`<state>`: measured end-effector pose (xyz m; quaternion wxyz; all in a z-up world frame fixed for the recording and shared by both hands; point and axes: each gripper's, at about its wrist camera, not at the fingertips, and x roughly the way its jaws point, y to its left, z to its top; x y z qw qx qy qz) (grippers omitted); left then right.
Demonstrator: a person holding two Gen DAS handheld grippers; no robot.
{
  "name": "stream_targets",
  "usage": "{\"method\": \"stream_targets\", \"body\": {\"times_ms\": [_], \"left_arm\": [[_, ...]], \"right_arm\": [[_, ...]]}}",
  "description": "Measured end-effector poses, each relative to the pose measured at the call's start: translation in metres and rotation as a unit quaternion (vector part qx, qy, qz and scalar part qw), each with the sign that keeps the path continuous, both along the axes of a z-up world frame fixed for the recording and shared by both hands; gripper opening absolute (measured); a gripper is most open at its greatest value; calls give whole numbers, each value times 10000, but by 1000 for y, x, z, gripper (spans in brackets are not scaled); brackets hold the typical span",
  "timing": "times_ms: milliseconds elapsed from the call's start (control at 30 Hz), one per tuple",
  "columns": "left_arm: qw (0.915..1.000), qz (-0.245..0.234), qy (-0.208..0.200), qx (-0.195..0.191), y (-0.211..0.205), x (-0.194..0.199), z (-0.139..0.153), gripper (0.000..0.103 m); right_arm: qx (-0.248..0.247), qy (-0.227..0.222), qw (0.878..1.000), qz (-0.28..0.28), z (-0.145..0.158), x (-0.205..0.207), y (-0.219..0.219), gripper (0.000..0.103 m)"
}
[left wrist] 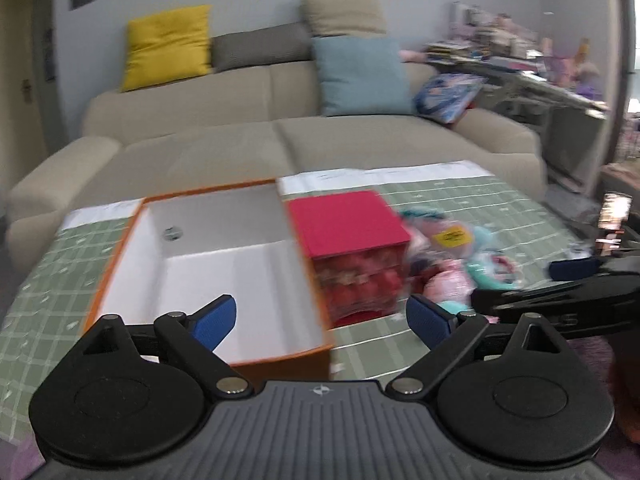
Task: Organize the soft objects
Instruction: 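Move both tools toward the pile of soft items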
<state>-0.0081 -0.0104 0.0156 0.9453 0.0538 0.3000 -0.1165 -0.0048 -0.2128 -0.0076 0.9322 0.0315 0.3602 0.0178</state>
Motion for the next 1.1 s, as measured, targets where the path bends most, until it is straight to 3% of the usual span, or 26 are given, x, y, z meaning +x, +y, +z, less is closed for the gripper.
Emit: {"method": "stream_targets", "body": {"times_ms": [333, 533, 600, 767, 833, 1000, 1100], "left_arm": [[9940, -1055, 128, -274, -36, 22, 19, 103], [9850, -1663, 450, -26, -75, 45, 7, 97], [9802, -1877, 620, -106, -87, 51, 0, 97], [9706, -2126, 1119, -127, -114, 66, -23, 91], [9690, -2152, 1210, -101, -122, 71, -33, 91], [9629, -2298, 1413, -30, -139, 81, -55, 91], [9632, -2266, 1446, 42, -147, 86, -66, 91]], "right_arm": [[100, 997, 9950, 34, -4, 29, -43, 100], [111, 1364, 9906, -24, -13, 43, -87, 100], [-51, 1414, 9899, -51, -18, 46, -98, 99], [-276, 1703, 9850, 26, -39, 61, -121, 78], [-129, 1825, 9831, 64, -45, 67, -129, 75], [-489, 1908, 9802, 180, -57, 80, -134, 64], [-218, 2061, 9780, 215, -63, 86, -141, 64]]}}
